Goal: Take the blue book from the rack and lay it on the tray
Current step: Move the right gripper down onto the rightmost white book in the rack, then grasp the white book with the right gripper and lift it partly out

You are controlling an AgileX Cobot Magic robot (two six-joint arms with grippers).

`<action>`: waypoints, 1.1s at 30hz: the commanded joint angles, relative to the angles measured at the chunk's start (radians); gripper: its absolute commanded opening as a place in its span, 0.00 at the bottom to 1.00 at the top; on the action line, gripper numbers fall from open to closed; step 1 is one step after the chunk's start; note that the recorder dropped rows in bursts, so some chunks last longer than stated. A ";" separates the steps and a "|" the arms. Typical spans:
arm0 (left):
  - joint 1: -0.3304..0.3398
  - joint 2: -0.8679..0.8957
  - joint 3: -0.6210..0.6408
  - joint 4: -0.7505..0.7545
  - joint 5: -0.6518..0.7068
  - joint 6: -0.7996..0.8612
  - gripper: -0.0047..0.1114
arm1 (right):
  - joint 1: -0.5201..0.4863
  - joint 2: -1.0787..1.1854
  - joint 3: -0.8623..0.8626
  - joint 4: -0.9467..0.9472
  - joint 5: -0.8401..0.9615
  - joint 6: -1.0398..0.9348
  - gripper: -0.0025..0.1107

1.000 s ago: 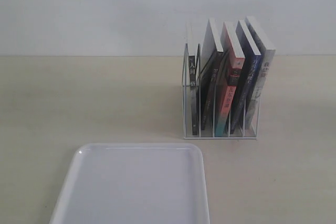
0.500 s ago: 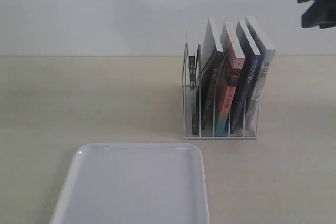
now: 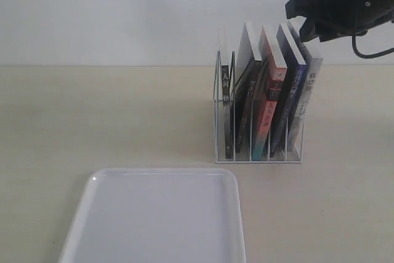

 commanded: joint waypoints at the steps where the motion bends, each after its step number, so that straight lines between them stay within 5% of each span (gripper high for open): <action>1: 0.002 -0.003 0.004 0.000 -0.005 -0.007 0.08 | 0.001 -0.001 -0.011 -0.042 -0.052 0.018 0.33; 20: 0.002 -0.003 0.004 0.000 -0.005 -0.007 0.08 | 0.001 0.118 -0.011 -0.044 -0.089 0.016 0.33; 24: 0.002 -0.003 0.004 0.000 -0.005 -0.007 0.08 | 0.001 0.116 -0.011 -0.042 -0.089 0.016 0.02; 33: 0.002 -0.003 0.004 0.000 -0.005 -0.007 0.08 | 0.001 0.067 -0.073 -0.038 -0.005 0.064 0.02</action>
